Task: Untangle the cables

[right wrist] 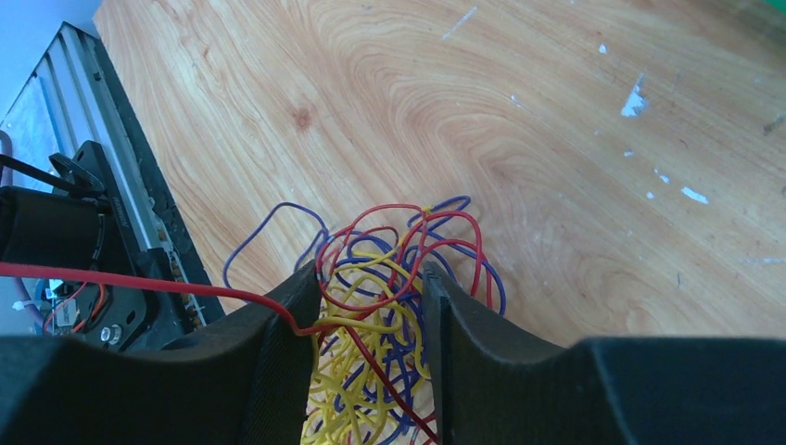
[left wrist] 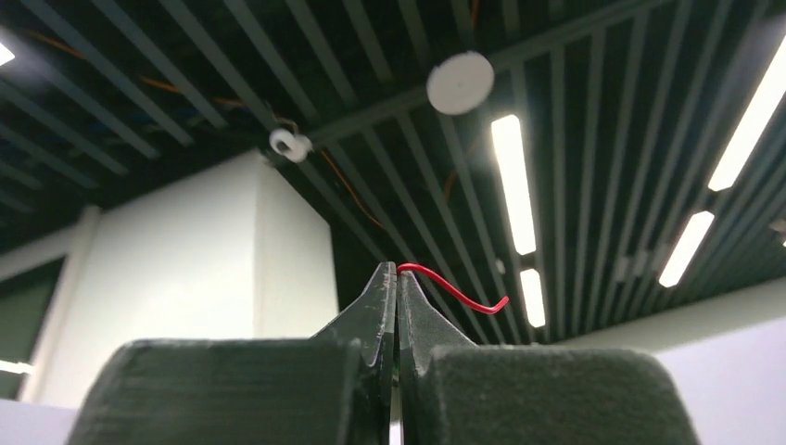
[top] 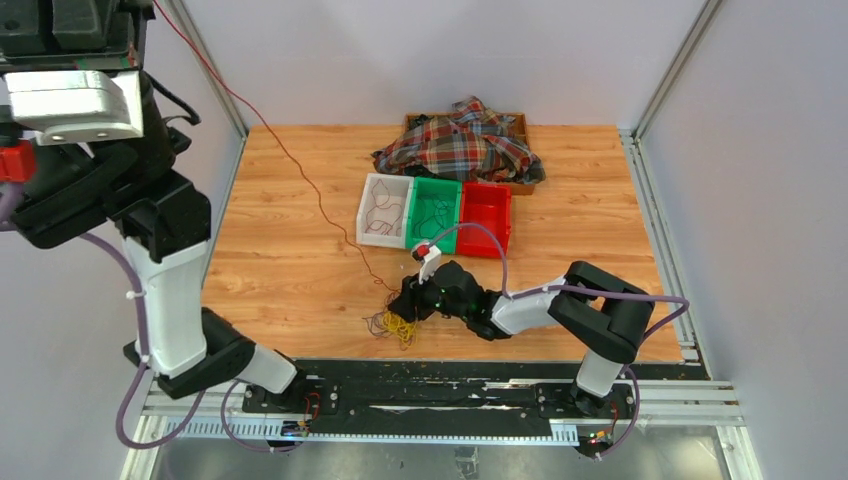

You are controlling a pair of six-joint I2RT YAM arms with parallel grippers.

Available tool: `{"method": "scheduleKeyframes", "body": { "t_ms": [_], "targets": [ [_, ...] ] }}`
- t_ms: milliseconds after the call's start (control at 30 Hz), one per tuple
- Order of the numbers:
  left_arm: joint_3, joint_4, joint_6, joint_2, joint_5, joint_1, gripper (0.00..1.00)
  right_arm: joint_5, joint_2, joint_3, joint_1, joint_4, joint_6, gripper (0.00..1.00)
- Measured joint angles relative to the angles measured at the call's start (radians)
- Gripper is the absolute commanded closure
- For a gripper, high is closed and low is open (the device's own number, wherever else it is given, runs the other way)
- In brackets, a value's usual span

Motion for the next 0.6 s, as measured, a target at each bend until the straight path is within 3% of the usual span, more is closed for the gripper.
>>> {"method": "scheduleKeyframes", "body": {
  "t_ms": [200,233,333,400,500,600],
  "targets": [
    [0.143,0.104,0.183,0.124,0.093,0.0,0.99,0.062,-0.008,-0.047,0.001,-0.015,0.046,0.69],
    [0.143,0.108,0.197,0.129,0.101,0.0,0.99,0.078,-0.014,-0.056,0.001,-0.023,0.057,0.68],
    [0.138,0.121,0.26,0.136,0.125,0.0,0.99,0.128,-0.042,-0.092,0.001,-0.037,0.106,0.43],
    [0.143,0.129,0.283,0.136,0.126,0.0,0.99,0.159,-0.064,-0.116,0.001,-0.047,0.13,0.36],
    [0.13,0.143,0.289,0.12,0.117,0.0,0.99,0.198,-0.097,-0.135,0.0,-0.061,0.139,0.35],
    [0.013,0.148,0.254,0.043,0.095,0.0,0.99,0.225,-0.144,-0.137,0.0,-0.073,0.114,0.45]
  ]
}}
